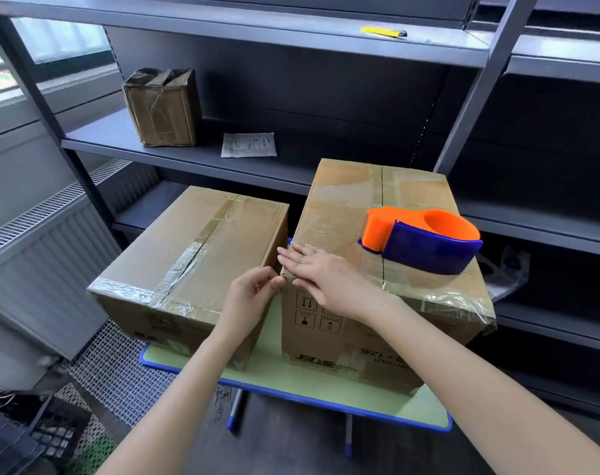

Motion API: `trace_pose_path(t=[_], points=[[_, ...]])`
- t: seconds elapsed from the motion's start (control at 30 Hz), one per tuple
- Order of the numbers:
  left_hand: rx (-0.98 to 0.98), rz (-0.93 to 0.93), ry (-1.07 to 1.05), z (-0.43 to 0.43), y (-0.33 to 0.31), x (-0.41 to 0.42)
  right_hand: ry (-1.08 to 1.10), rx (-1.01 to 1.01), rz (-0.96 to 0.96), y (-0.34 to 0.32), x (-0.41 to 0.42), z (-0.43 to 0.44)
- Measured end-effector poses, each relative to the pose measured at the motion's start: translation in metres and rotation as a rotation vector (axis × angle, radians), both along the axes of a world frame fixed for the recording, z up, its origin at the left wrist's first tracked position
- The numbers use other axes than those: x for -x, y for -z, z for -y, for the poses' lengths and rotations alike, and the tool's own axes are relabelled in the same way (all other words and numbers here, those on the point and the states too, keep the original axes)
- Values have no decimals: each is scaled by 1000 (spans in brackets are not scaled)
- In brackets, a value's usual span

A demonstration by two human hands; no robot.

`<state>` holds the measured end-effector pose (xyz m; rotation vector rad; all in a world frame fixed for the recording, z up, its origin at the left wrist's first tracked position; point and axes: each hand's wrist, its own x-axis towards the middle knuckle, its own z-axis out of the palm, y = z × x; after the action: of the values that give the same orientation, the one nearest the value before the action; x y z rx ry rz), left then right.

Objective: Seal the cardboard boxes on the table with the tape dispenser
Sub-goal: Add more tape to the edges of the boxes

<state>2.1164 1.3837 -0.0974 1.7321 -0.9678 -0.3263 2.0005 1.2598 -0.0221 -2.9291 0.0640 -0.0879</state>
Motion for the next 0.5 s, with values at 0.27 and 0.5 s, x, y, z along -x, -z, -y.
trace_pose_path(t=[0.27,0.5], points=[[-13,338,-11,-16,-3,8,-6,-54,-97,-19,24,12],[137,845,17,16,-40,43,134,-8,-71,-21,87,39]])
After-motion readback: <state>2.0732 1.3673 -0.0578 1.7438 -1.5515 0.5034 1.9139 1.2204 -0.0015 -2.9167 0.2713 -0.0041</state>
